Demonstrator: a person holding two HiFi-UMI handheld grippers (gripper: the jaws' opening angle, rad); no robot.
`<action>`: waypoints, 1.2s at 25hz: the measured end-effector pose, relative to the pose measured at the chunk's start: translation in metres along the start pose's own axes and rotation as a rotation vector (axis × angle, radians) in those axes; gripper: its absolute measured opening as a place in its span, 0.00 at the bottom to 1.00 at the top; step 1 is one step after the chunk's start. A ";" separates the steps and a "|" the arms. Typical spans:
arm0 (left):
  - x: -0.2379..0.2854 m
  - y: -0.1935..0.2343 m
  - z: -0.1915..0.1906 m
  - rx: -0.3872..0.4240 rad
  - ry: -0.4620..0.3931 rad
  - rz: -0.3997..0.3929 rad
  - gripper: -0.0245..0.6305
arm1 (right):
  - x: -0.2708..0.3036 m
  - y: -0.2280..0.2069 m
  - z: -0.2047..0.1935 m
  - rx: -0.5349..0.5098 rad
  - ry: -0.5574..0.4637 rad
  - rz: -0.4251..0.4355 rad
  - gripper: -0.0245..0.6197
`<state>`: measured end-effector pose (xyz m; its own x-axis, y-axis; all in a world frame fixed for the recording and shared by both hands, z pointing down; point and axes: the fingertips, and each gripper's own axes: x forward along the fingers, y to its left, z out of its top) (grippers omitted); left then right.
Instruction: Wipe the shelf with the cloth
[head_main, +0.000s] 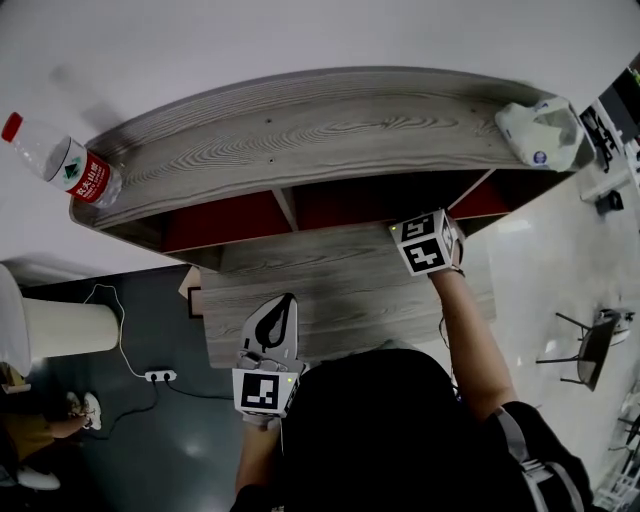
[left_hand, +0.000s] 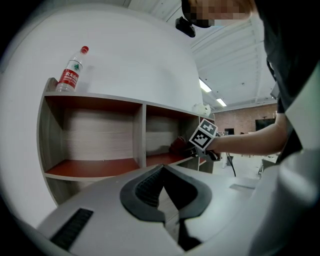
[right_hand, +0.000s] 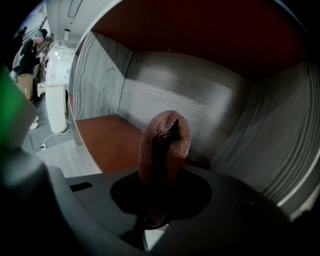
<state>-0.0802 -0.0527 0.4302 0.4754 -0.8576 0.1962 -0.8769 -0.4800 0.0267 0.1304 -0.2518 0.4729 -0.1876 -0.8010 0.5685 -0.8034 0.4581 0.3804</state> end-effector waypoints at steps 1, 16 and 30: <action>0.000 0.000 -0.001 0.001 0.005 0.000 0.04 | 0.001 0.001 0.001 -0.006 -0.001 -0.002 0.12; -0.035 0.025 -0.010 -0.032 0.018 0.135 0.04 | 0.020 0.100 0.065 -0.184 -0.125 0.159 0.12; -0.058 0.032 -0.021 -0.053 0.036 0.216 0.04 | 0.016 0.166 0.095 -0.323 -0.232 0.222 0.12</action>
<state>-0.1372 -0.0145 0.4400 0.2737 -0.9320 0.2376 -0.9611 -0.2744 0.0311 -0.0595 -0.2254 0.4753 -0.4869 -0.7179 0.4975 -0.5190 0.6960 0.4963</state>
